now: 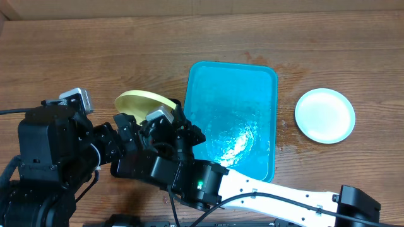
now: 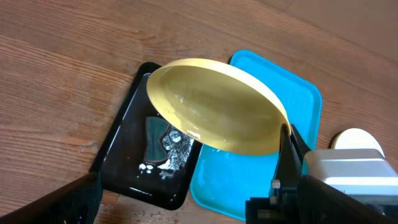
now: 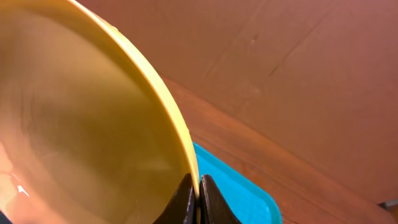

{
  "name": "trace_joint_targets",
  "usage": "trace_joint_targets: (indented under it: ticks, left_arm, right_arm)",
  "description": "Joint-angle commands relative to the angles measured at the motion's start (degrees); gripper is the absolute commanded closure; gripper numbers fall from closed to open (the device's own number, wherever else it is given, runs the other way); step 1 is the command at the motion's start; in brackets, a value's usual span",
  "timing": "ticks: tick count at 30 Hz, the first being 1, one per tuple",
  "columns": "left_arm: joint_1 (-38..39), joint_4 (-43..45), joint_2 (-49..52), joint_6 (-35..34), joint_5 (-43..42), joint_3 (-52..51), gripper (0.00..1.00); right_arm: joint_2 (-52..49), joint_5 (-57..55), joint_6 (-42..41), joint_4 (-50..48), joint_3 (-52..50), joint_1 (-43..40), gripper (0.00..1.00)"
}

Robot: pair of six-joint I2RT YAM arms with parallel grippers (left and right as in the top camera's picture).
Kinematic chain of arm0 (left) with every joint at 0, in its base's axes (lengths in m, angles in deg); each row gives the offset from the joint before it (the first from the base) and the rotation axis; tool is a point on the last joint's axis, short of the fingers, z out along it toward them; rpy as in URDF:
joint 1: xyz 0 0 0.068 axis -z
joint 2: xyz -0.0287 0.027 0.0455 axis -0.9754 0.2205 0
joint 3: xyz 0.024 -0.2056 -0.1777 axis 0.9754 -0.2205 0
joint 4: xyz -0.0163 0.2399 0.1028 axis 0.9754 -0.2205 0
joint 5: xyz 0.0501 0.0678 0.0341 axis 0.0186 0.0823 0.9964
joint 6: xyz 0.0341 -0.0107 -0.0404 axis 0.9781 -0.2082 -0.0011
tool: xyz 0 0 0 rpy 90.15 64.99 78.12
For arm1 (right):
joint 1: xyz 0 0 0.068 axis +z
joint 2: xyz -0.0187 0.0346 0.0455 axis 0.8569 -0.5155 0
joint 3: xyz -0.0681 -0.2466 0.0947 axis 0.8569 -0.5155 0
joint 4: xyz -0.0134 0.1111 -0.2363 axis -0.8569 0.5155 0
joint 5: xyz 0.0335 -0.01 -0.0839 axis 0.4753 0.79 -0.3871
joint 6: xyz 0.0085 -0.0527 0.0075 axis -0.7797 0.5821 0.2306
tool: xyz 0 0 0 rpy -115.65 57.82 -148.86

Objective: Clean dirty plates on tray and stack at the side
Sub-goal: 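Lift the yellow plate with the right gripper and tilt it over the black tray, then carry the yellow plate right and stack it on the white plate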

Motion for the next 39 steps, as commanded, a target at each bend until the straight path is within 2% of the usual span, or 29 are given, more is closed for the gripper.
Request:
trace_joint_targets:
  ticks: [1,39]
  left_arm:
    - [-0.2,0.04,0.04,0.7,0.81,0.52,0.0]
    - [-0.2,0.07,0.33,0.68,1.64,0.52,0.0]
  right_arm:
    - [1.05,-3.21,0.02,-0.59,1.05,0.63,0.96]
    - [1.05,-5.77,-0.39,-0.66,1.05,0.13,0.96]
